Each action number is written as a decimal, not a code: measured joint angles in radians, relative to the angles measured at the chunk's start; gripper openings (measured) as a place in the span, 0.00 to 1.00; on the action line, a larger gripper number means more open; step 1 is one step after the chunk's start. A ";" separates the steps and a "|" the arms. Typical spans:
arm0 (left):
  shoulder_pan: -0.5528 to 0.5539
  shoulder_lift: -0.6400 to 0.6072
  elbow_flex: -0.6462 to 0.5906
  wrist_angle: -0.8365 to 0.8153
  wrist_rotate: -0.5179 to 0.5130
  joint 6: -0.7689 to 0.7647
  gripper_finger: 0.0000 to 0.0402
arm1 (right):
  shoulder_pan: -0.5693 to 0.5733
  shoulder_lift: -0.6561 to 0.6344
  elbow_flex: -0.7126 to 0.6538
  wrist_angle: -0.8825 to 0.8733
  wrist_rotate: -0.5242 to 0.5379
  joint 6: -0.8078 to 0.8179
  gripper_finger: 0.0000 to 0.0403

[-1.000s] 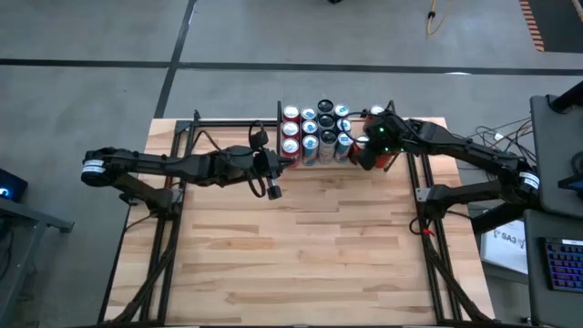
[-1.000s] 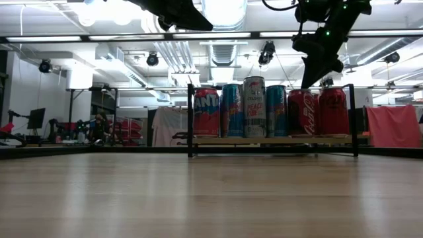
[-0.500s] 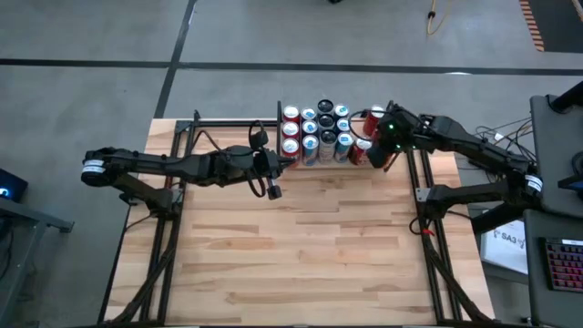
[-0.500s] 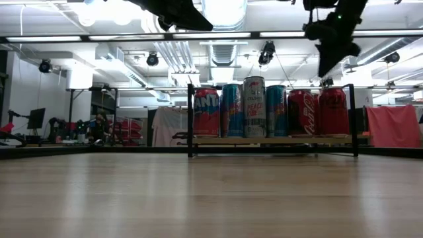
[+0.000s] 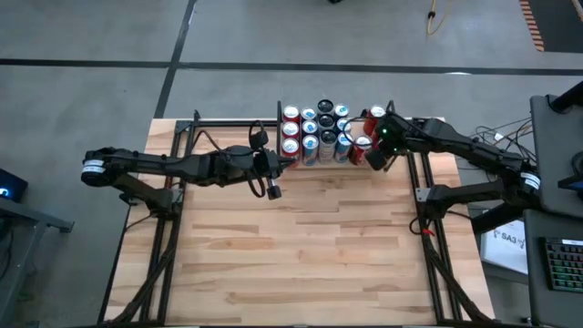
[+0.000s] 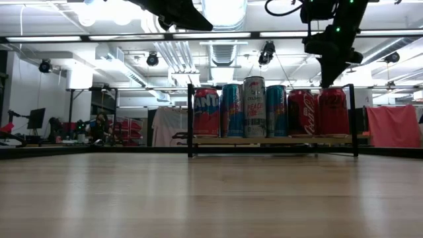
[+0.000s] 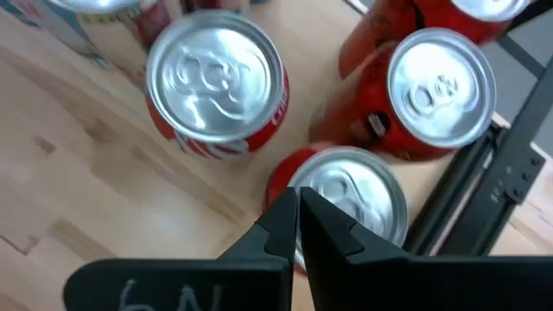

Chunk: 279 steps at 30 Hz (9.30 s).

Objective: Place canned beverage on shelf
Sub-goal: Adjust the soda cans on the shelf, then return to Home Position

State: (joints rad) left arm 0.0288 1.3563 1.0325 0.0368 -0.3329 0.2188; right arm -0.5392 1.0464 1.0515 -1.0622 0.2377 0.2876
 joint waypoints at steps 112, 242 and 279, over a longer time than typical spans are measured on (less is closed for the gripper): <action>0.000 -0.006 0.037 0.000 -0.001 0.053 0.00 | -0.203 0.099 0.038 0.172 0.043 -0.218 0.02; -0.022 -1.192 -1.013 0.045 -0.043 -0.360 0.00 | 0.299 -0.971 -1.039 1.097 -0.358 -0.359 0.02; -0.022 -1.151 -1.013 0.045 -0.043 -0.359 0.00 | 0.299 -0.969 -1.040 1.097 -0.358 -0.359 0.02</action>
State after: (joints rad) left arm 0.0071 0.2054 0.0196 0.0815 -0.3756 -0.1402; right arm -0.2404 0.0776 0.0120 0.0343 -0.1204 -0.0711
